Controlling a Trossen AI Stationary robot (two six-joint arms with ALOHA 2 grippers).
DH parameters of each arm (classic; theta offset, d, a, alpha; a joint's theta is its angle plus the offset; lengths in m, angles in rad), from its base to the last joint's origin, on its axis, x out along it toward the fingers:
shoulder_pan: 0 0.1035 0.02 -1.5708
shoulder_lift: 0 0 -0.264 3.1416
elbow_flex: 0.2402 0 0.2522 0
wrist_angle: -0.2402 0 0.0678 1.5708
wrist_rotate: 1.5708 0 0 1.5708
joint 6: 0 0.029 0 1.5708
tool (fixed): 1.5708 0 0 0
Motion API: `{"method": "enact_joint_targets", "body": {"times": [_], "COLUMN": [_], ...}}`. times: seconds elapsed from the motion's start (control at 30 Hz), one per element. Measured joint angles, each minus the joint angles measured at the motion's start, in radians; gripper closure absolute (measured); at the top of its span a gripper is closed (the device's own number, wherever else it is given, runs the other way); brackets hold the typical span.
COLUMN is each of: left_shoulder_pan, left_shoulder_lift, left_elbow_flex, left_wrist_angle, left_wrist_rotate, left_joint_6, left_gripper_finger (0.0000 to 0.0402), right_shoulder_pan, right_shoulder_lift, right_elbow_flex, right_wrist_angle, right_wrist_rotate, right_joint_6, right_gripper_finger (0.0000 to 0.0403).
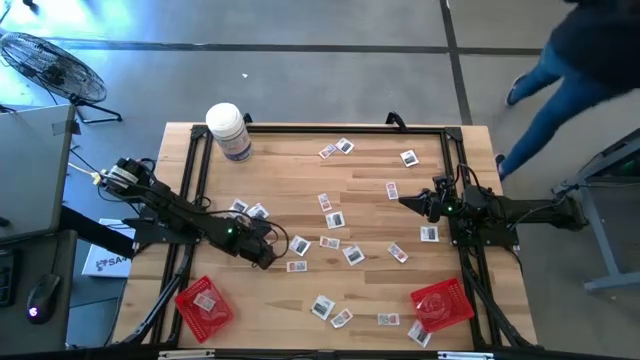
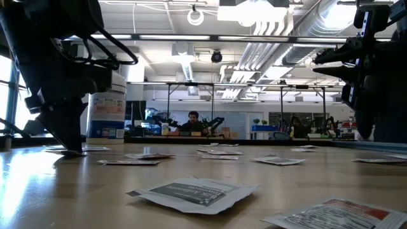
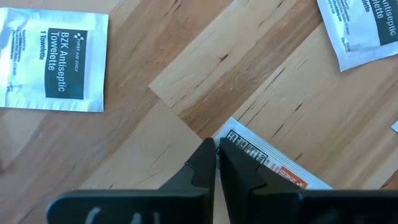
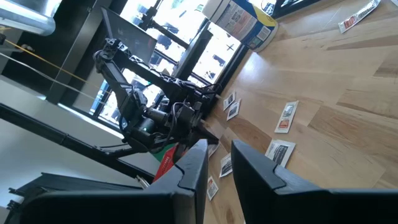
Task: Pick & Place First Aid Supplies
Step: Put the ointment pack into the left red bin
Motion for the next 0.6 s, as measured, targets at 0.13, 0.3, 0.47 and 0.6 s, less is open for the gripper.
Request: {"method": "enact_joint_targets", "body": {"times": [0.13,0.3,0.47,0.6], "left_shoulder_pan": [0.0,0.0,0.002,-0.007], "left_shoulder_lift": [-0.005,-0.002,-0.001,-0.002], "left_elbow_flex": [0.001,0.044,0.104,0.135], "left_wrist_angle": [-0.014,-0.087,-0.169,-0.215], "left_wrist_rotate": [-0.004,-0.011,-0.016,-0.008], "left_joint_6": [0.004,0.009,0.034,0.038], "left_gripper_finger": [0.04,0.0401,0.0401,0.0401], "right_shoulder_pan": [0.0,0.0,0.0,0.0], "right_shoulder_lift": [0.0,0.0,0.0,0.0], "right_elbow_flex": [0.0,0.0,0.0,0.0], "right_wrist_angle": [0.0,0.0,0.0,0.0], "right_wrist_rotate": [0.0,0.0,0.0,0.0], "right_joint_6": [0.0,0.0,0.0,0.0], "right_gripper_finger": [0.0339,0.0339,0.0339,0.0339]}}
